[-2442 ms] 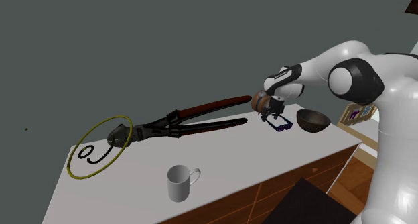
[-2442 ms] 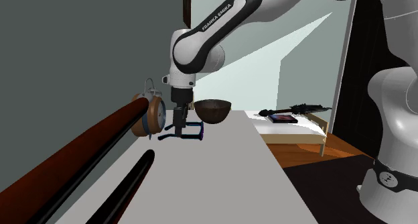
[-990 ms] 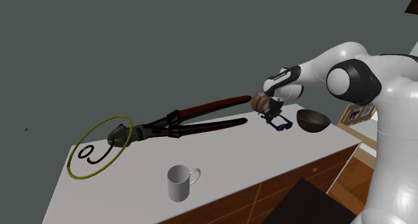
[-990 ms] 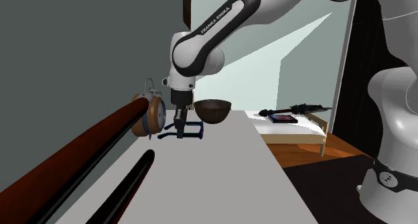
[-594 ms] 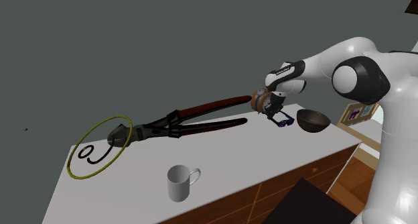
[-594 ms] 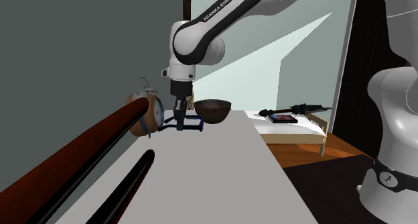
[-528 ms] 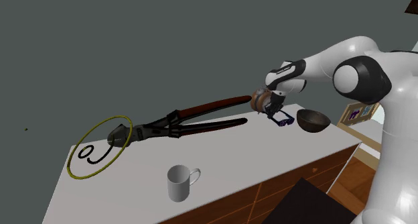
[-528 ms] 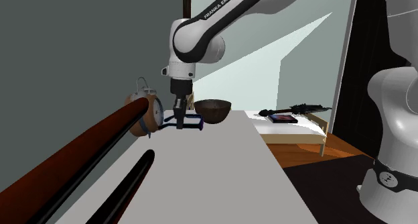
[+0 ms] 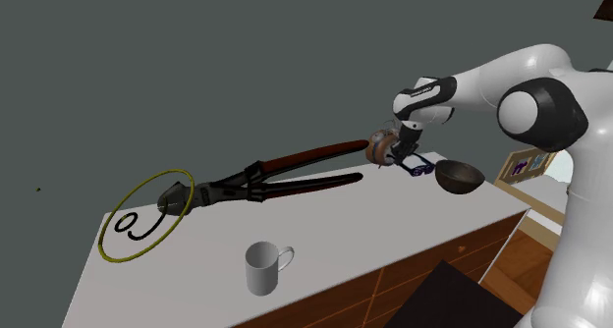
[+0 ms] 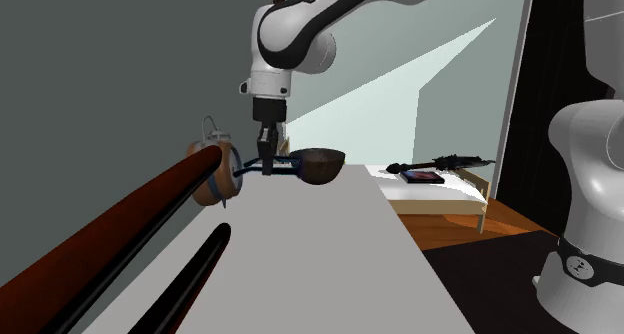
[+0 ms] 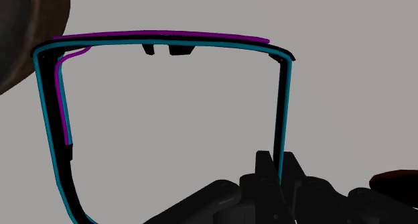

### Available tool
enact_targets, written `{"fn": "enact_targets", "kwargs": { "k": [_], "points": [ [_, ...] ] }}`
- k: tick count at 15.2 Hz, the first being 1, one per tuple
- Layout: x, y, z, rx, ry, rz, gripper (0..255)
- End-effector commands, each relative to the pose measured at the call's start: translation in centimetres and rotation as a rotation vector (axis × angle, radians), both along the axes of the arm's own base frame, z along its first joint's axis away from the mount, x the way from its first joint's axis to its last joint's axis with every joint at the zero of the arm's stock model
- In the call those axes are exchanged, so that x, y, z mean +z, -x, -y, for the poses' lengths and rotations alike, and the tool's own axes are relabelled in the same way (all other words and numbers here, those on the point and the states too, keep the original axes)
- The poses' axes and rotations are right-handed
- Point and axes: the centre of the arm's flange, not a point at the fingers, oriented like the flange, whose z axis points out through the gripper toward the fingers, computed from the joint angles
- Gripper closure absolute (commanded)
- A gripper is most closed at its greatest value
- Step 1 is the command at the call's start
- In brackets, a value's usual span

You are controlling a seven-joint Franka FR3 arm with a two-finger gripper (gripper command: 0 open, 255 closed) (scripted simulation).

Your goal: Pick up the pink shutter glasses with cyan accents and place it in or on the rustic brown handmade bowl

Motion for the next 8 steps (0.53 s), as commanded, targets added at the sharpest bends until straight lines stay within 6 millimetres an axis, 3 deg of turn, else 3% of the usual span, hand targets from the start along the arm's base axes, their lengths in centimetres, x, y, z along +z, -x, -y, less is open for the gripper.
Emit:
{"fn": "enact_targets", "kwargs": {
  "k": [1, 8],
  "points": [
    [1.0, 0.1, -0.1, 0.000, 0.000, 0.000, 255],
    [4.7, 0.1, -0.1, 0.000, 0.000, 0.000, 255]
  ]
}}
